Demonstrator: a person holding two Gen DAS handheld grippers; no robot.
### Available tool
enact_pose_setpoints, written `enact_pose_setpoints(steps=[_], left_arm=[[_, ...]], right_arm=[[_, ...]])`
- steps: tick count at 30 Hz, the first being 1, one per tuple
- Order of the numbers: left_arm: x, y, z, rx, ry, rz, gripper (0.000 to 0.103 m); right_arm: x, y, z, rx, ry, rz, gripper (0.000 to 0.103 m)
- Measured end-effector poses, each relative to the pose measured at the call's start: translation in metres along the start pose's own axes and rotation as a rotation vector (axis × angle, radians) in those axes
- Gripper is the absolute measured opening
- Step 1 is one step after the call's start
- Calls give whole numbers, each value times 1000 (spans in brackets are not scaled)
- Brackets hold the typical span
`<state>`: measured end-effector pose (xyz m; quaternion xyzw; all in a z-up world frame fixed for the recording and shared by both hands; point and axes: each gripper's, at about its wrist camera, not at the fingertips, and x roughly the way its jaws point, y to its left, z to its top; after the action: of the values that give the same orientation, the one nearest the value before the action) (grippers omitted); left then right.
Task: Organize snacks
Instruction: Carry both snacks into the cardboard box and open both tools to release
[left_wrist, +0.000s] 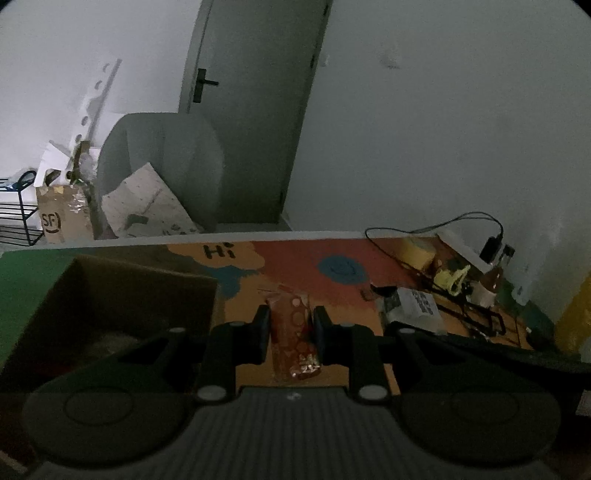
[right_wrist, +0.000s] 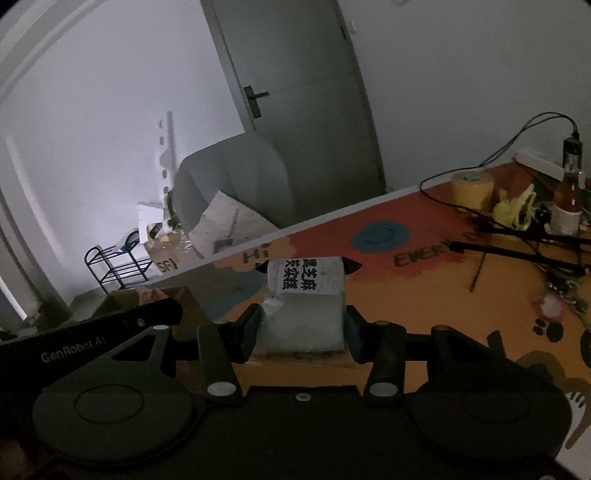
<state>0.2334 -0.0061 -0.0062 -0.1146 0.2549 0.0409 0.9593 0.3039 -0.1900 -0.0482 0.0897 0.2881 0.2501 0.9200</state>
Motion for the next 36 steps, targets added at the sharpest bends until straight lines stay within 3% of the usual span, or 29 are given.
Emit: enact_pose_setpoints(steps=[22, 36], left_arm=[[-42, 71, 13, -90, -70, 89, 23], [-42, 120, 12, -140, -48, 150, 24]], right_arm=[[3, 68, 2, -68, -7, 114, 46], [15, 105, -2, -109, 22, 162, 46]])
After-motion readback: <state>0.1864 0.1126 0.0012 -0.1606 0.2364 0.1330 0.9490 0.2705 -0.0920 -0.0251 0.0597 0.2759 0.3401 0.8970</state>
